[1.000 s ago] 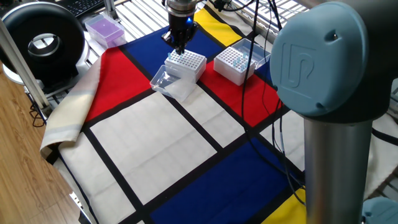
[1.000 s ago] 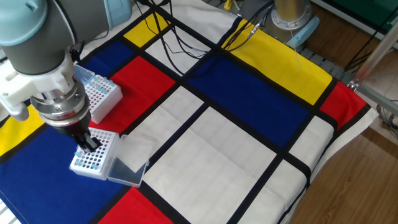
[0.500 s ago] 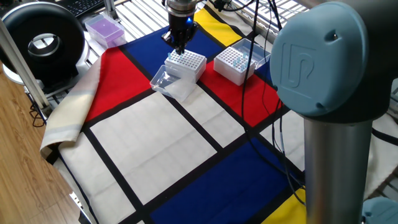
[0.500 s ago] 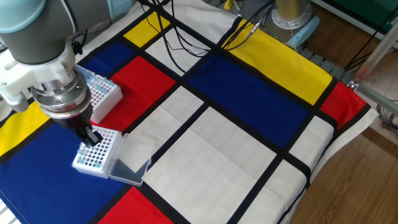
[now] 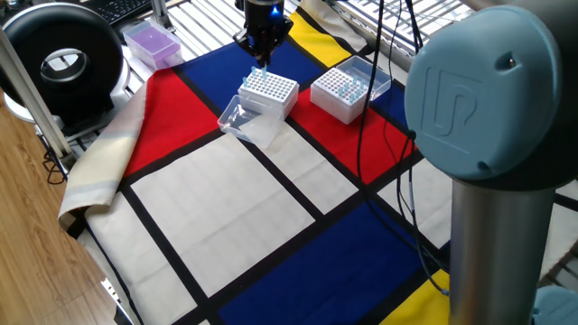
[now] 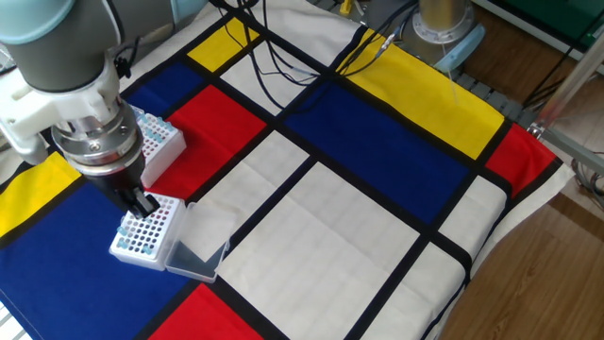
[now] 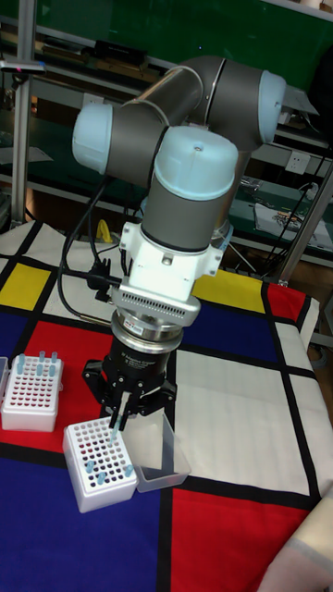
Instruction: Transfer all medium pipette tips from one holder to another
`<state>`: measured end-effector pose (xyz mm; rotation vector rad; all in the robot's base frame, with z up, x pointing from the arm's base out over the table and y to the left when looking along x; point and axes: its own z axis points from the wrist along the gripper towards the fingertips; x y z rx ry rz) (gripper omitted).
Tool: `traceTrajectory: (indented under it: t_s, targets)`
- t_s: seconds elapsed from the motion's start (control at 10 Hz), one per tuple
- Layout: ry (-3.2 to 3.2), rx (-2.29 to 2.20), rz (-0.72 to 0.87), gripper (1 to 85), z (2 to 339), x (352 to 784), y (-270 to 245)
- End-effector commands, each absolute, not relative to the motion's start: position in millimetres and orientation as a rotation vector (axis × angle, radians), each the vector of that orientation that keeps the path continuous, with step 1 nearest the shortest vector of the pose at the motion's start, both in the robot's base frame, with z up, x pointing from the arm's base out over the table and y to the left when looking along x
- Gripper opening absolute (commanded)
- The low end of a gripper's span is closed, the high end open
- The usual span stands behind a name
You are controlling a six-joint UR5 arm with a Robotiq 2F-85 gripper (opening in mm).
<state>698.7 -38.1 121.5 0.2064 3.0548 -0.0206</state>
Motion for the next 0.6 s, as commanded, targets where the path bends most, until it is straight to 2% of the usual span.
traceTrajectory:
  t_s: [0.0, 0.5]
  targets:
    - [3.055, 0.205, -0.044, 1.3, 128.1, 697.0, -46.9]
    - [3.096, 0.175, -0.097, 1.3, 137.7, 685.8, -76.5]
